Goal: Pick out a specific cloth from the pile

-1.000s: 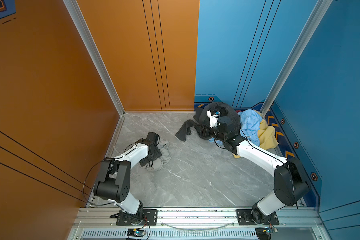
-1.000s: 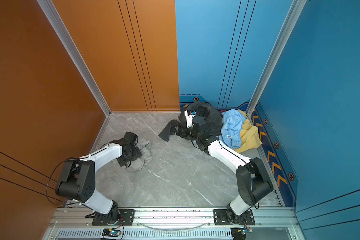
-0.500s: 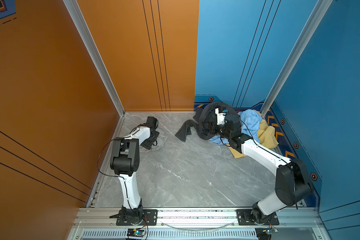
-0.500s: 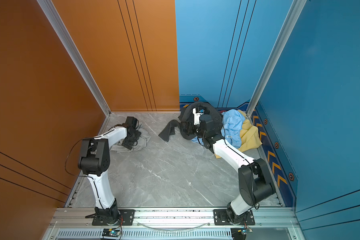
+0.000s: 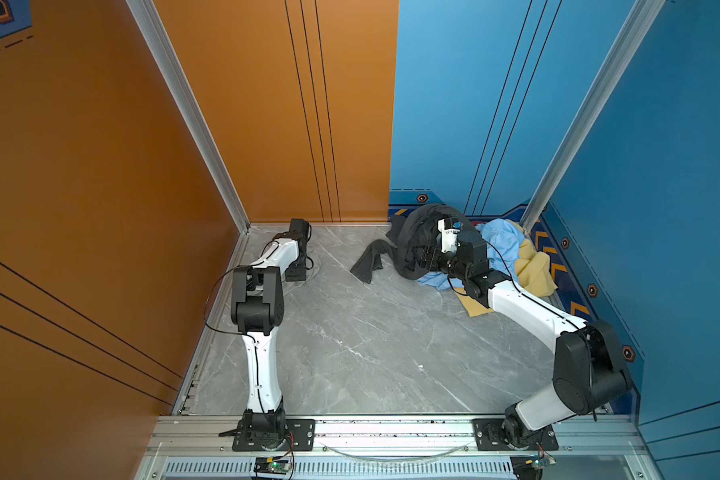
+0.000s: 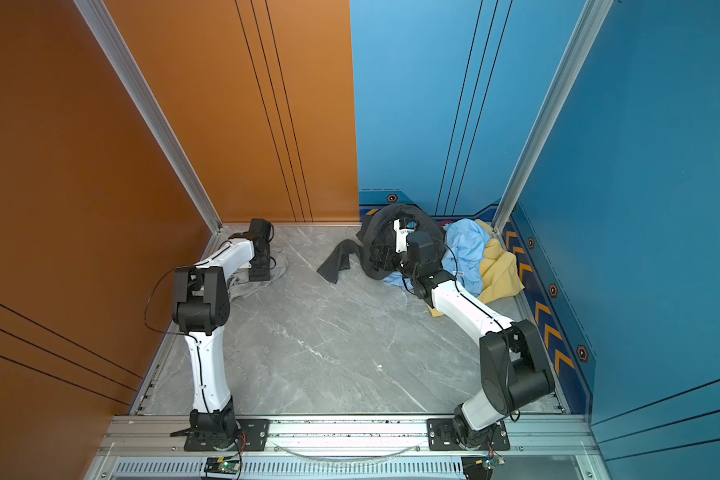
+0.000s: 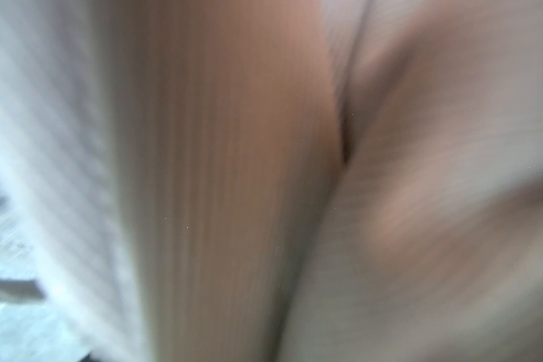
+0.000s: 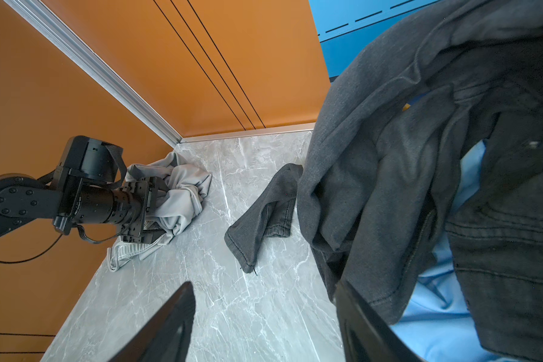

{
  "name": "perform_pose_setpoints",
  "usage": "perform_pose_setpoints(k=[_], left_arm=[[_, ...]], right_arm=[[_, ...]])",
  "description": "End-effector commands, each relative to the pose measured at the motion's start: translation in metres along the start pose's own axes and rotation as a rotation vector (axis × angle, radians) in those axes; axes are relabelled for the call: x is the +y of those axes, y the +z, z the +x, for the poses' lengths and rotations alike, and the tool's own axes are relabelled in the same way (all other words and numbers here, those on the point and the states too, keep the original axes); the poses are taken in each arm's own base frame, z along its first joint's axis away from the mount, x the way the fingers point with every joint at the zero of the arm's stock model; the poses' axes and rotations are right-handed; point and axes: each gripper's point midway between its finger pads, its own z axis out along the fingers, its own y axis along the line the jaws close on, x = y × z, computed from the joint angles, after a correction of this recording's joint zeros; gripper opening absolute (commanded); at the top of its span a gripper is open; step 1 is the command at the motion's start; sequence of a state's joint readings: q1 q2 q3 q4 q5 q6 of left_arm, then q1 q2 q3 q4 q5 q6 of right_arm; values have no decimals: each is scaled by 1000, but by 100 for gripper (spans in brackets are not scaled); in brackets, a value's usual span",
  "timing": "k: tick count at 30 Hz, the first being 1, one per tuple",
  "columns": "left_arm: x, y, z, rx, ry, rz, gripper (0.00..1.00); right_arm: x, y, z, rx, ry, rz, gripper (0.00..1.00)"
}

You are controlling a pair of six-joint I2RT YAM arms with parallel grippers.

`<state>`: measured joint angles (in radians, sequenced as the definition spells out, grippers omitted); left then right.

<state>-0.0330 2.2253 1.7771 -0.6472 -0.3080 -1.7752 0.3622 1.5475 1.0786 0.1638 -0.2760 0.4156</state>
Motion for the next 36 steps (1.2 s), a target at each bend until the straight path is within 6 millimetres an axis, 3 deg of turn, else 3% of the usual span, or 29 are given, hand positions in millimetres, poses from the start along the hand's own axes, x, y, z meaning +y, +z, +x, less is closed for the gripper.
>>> perform_pose_setpoints(k=[1, 3, 8, 12, 14, 17, 21, 25, 27, 29, 31, 34, 36], left_arm=[[-4, -8, -14, -93, 41, -6, 92], [-22, -32, -16, -141, 129, 60, 98], [-71, -100, -6, -213, 430, 276, 98], [-99, -161, 13, -283, 678, 604, 98], [-99, -191, 25, -330, 828, 763, 98], [-76, -214, 30, -359, 1075, 841, 98], [-23, -211, 12, -395, 1309, 811, 98], [37, -155, -27, -356, 1359, 688, 98], [63, -130, -39, -375, 1377, 652, 98], [73, -119, -45, -361, 1387, 627, 98], [69, -120, -47, -408, 1405, 652, 98], [95, -102, -46, -404, 1449, 648, 98], [95, -108, -54, -491, 1393, 686, 98]], right_arm=[[-3, -15, -6, -14, -52, 26, 78], [-7, -19, -9, -27, -69, 44, 83], [-20, -33, -6, -53, -145, 111, 92], [-40, -48, 3, -68, -205, 201, 100], [-53, -57, 9, -86, -237, 256, 100], [-79, -75, 19, -123, -284, 340, 100], [-126, -100, 40, -154, -319, 495, 100], [-176, -123, 69, -185, -281, 622, 100], [-190, -127, 74, -231, -253, 640, 100], [-199, -121, 78, -222, -267, 655, 100], [-206, -118, 74, -212, -285, 689, 100], [-227, -107, 90, -212, -239, 678, 99], [-227, -111, 89, -232, -239, 696, 98]])
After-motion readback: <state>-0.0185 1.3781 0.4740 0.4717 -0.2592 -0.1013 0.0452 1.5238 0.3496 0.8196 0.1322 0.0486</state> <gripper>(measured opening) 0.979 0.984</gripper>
